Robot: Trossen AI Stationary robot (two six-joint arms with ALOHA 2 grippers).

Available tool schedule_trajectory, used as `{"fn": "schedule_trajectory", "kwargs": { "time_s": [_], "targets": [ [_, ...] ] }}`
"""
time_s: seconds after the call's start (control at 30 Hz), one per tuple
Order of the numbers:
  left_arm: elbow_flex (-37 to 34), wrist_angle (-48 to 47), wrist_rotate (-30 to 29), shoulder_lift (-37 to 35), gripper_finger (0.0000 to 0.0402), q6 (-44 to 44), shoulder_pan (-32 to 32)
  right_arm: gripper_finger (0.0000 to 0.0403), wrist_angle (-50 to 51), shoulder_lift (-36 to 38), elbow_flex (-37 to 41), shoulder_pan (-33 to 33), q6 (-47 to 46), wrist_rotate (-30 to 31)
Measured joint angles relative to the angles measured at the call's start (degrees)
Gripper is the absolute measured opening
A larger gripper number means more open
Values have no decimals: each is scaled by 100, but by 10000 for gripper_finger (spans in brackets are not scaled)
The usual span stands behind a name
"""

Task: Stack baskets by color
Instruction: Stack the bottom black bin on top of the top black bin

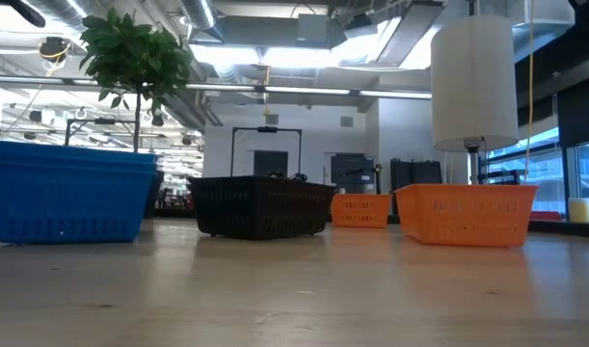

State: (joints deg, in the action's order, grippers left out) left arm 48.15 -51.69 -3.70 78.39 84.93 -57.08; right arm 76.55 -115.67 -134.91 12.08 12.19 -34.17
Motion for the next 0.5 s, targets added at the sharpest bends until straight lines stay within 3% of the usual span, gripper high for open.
{"fn": "schedule_trajectory", "kwargs": {
  "time_s": [0.3, 0.5],
  "targets": [
    [-10, -4, -17, 0, 76, -299, 0, 76, 0, -1, 0, -1, -11, 2],
    [-462, 408, 64, 0, 76, -257, 0, 76, 0, -1, 0, 0, -11, 2]
  ]
}}
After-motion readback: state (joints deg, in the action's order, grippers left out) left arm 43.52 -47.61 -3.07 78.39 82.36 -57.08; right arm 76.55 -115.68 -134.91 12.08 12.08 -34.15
